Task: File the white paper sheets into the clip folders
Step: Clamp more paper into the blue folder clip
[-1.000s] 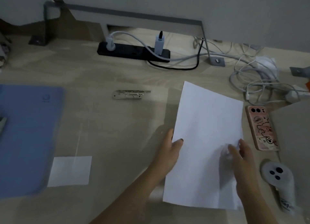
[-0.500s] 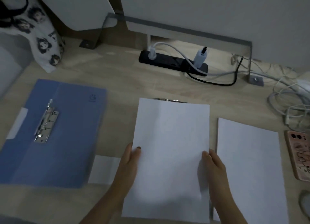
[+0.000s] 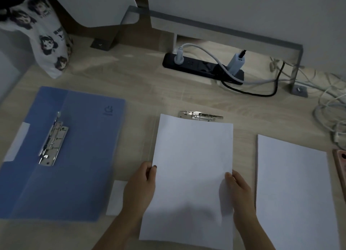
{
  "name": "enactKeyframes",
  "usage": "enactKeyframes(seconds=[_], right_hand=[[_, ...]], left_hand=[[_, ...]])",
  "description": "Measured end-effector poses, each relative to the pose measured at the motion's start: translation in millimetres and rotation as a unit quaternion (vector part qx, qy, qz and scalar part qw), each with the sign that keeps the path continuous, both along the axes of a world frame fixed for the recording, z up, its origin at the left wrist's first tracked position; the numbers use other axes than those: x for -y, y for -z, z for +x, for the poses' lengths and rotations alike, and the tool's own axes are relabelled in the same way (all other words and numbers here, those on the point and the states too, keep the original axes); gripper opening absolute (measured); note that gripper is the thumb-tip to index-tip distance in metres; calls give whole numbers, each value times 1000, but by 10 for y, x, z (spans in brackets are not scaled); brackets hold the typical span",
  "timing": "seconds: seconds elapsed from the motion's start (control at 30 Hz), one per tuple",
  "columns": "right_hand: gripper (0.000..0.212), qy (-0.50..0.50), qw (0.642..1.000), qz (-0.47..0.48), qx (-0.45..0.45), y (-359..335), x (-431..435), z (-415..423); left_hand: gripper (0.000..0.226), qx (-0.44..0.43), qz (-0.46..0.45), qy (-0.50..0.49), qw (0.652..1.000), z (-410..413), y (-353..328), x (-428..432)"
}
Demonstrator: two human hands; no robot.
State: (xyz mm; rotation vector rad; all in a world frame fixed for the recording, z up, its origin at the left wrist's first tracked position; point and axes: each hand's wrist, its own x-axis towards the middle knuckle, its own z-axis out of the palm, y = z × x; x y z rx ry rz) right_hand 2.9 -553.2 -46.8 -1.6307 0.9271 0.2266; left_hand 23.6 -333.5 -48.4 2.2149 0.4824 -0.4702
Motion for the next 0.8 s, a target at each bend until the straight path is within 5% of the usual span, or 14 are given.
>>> enactKeyframes(seconds=[0.8], right_hand=[[26, -120, 984, -133, 4, 43, 21, 171]], left_hand=[[10, 69, 52, -37, 996, 151, 136, 10]])
